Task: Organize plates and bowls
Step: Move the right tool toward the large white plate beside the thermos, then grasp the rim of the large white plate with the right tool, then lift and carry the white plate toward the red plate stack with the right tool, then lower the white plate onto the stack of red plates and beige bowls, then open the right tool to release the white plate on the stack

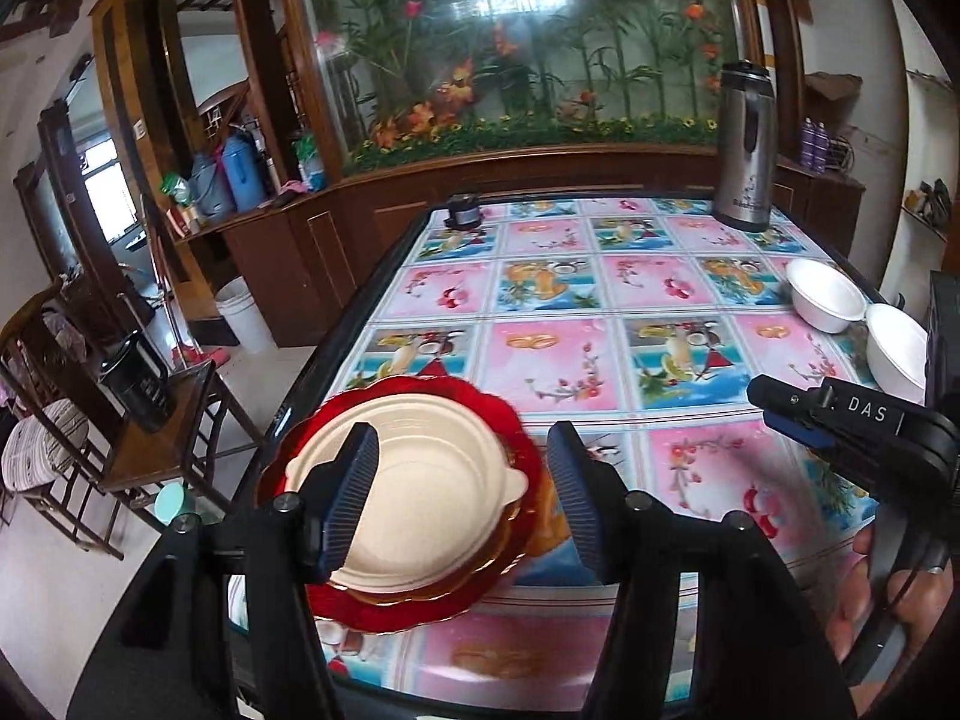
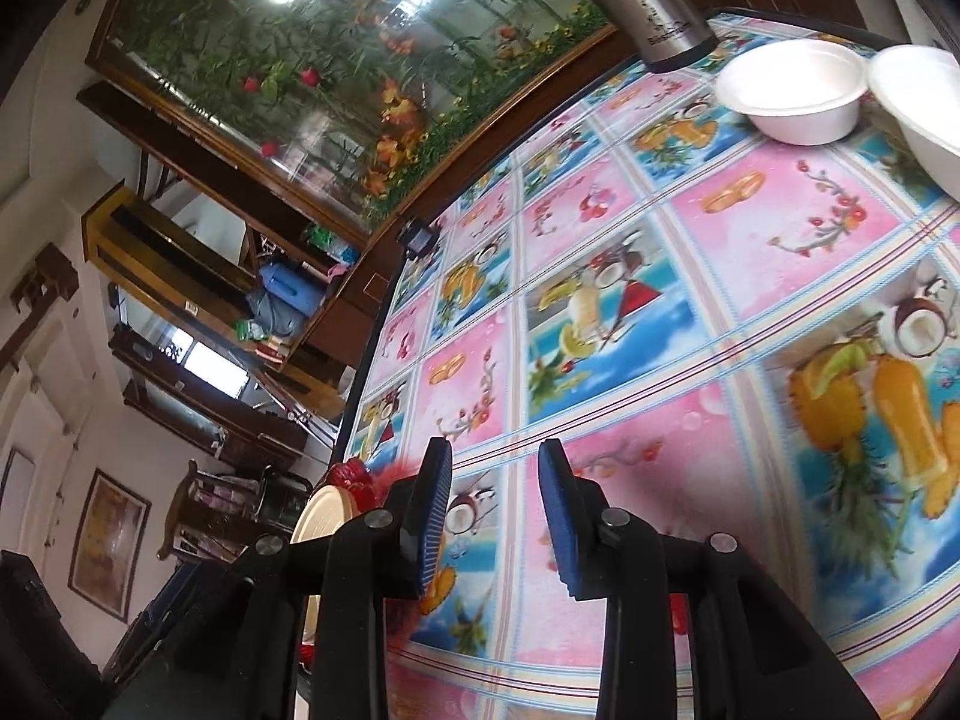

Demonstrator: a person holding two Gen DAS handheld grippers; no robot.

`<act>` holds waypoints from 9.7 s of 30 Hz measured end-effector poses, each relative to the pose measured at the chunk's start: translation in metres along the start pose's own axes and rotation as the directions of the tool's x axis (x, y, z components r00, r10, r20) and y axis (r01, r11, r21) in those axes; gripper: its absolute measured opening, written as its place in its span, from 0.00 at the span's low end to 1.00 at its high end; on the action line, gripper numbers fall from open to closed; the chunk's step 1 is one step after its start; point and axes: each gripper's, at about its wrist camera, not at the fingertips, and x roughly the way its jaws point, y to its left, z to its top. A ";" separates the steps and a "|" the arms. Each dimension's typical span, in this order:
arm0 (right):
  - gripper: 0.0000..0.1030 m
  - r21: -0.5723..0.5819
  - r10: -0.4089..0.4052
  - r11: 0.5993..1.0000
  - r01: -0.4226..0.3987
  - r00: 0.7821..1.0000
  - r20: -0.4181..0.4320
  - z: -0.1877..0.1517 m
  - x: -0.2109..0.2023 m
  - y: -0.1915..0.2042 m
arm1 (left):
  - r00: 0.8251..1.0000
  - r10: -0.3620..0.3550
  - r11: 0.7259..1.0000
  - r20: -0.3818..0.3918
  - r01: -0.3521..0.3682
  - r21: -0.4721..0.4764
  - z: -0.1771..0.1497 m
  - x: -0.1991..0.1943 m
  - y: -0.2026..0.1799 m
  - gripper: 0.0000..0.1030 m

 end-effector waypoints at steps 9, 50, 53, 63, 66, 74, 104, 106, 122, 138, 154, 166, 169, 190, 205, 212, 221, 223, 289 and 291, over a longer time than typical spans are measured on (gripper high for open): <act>0.32 0.053 0.000 0.999 -0.002 0.999 0.035 0.016 -0.024 -0.032 | 0.999 -0.034 0.997 -0.007 0.035 0.062 0.013 0.003 -0.045 0.56; 0.35 0.345 -0.203 0.935 0.083 0.923 0.327 0.118 -0.196 -0.240 | 0.950 -0.275 0.903 -0.147 0.308 0.300 0.070 0.043 -0.291 0.56; 0.36 0.359 -0.195 0.930 0.074 0.929 0.313 0.119 -0.194 -0.247 | 0.911 -0.320 0.898 -0.260 0.379 0.225 0.074 0.071 -0.307 0.55; 0.43 0.401 -0.186 0.914 0.059 0.940 0.285 0.123 -0.184 -0.265 | 0.847 -0.384 0.894 -0.369 0.441 0.081 0.084 0.110 -0.338 0.55; 0.44 0.414 -0.187 0.909 0.058 0.942 0.279 0.121 -0.181 -0.270 | 0.823 -0.398 0.892 -0.404 0.451 0.039 0.084 0.122 -0.342 0.55; 0.44 0.436 -0.196 0.898 0.059 0.941 0.277 0.118 -0.178 -0.279 | 0.749 -0.456 0.867 -0.480 0.497 -0.048 0.078 0.133 -0.355 0.55; 0.17 0.414 -0.228 0.903 0.114 0.944 0.239 0.117 -0.158 -0.270 | 0.661 -0.541 0.827 -0.520 0.531 -0.185 0.077 0.138 -0.355 0.66; 0.17 0.408 -0.229 0.905 0.118 0.944 0.235 0.118 -0.157 -0.268 | 0.650 -0.542 0.823 -0.533 0.538 -0.181 0.071 0.142 -0.362 0.65; 0.16 0.404 -0.234 0.906 0.126 0.944 0.231 0.117 -0.153 -0.261 | 0.733 -0.506 0.836 -0.454 0.546 -0.052 0.068 0.120 -0.357 0.10; 0.13 0.347 -0.216 0.927 0.144 0.960 0.180 0.087 -0.135 -0.221 | 0.846 -0.416 0.885 -0.333 0.461 0.066 0.044 0.088 -0.296 0.09; 0.06 0.176 -0.142 0.975 0.136 0.990 0.023 0.039 -0.058 -0.125 | 0.914 -0.311 0.948 -0.260 0.319 -0.012 0.007 0.090 -0.151 0.09; 0.06 0.076 -0.120 0.990 0.122 0.992 -0.026 0.005 -0.028 -0.071 | 0.928 -0.291 0.957 -0.234 0.287 -0.052 -0.017 0.081 -0.088 0.10; 0.06 0.102 -0.084 0.991 0.088 0.996 -0.044 0.000 -0.025 -0.069 | 0.929 -0.293 0.956 -0.226 0.290 -0.047 -0.022 0.076 -0.078 0.10; 0.06 -0.103 -0.023 0.994 0.020 0.999 -0.031 -0.018 -0.018 0.044 | 0.970 -0.231 0.964 -0.072 0.218 -0.153 -0.011 0.035 0.031 0.10; 0.07 -0.251 0.056 0.963 -0.094 0.987 -0.153 -0.056 0.054 0.143 | 0.994 -0.089 0.949 -0.067 0.064 -0.310 -0.024 0.048 0.132 0.10; 0.08 -0.264 0.030 0.961 -0.082 0.981 -0.194 -0.068 0.077 0.150 | 0.991 -0.091 0.941 -0.102 0.052 -0.335 -0.032 0.061 0.143 0.10; 0.08 -0.266 -0.011 0.963 -0.045 0.979 -0.206 -0.078 0.095 0.146 | 0.977 -0.136 0.932 -0.166 0.070 -0.356 -0.040 0.083 0.147 0.10; 0.08 -0.265 -0.018 0.963 -0.038 0.978 -0.206 -0.078 0.098 0.144 | 0.973 -0.145 0.931 -0.180 0.073 -0.357 -0.043 0.087 0.147 0.10; 0.37 -0.171 -0.001 0.983 -0.060 0.943 -0.334 -0.067 0.103 0.147 | 0.913 -0.274 0.874 -0.303 0.105 -0.475 -0.040 0.109 0.176 0.18; 0.37 -0.171 0.003 0.983 -0.063 0.943 -0.333 -0.066 0.101 0.146 | 0.918 -0.263 0.877 -0.298 0.098 -0.470 -0.039 0.106 0.176 0.18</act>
